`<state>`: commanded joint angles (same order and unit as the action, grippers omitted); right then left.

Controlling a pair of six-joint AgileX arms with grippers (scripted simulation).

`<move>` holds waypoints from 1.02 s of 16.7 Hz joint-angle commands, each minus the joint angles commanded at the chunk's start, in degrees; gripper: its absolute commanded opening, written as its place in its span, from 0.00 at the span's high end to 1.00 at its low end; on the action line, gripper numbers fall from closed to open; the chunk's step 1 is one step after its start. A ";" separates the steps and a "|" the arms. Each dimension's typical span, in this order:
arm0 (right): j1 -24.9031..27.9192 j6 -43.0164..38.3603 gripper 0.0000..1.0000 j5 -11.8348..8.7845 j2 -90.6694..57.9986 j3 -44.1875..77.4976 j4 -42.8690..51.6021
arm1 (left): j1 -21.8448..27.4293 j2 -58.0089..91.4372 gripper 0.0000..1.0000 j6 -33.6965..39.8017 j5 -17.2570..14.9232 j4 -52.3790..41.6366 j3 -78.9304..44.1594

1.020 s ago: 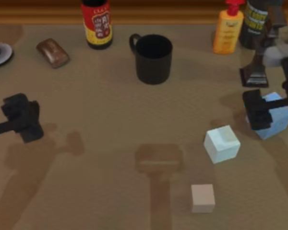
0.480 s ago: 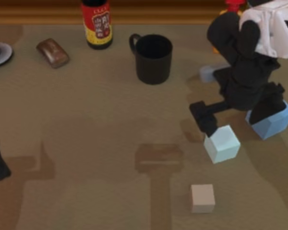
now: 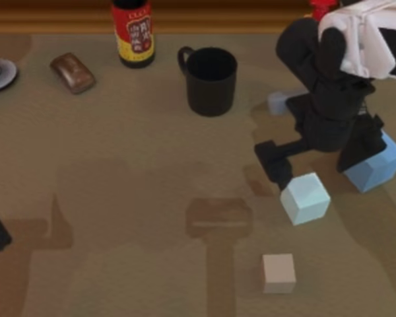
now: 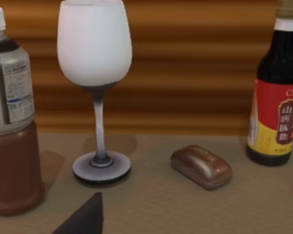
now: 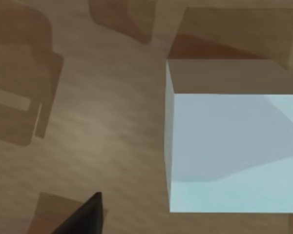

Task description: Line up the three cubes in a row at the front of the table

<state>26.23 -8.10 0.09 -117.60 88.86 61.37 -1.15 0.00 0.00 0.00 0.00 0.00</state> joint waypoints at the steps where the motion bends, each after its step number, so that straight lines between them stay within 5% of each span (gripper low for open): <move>1: 0.02 0.01 0.00 0.00 -0.07 -0.11 -0.18 | 0.00 0.00 0.00 0.00 0.00 0.00 0.00; 9: 0.25 -0.16 0.00 0.07 -6.71 -8.61 -15.80 | 0.00 0.00 0.00 0.00 0.00 0.00 0.00; 15: 0.29 -0.21 0.00 0.08 -7.75 -9.78 -17.65 | 0.00 0.00 0.00 0.00 0.00 0.00 0.00; 17: 0.29 -0.21 0.15 0.08 -7.75 -9.78 -17.65 | 0.00 0.00 0.00 0.00 0.00 0.00 0.00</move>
<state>26.52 -8.31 0.17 -125.35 79.07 43.72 -1.15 0.00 0.00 0.00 0.00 0.00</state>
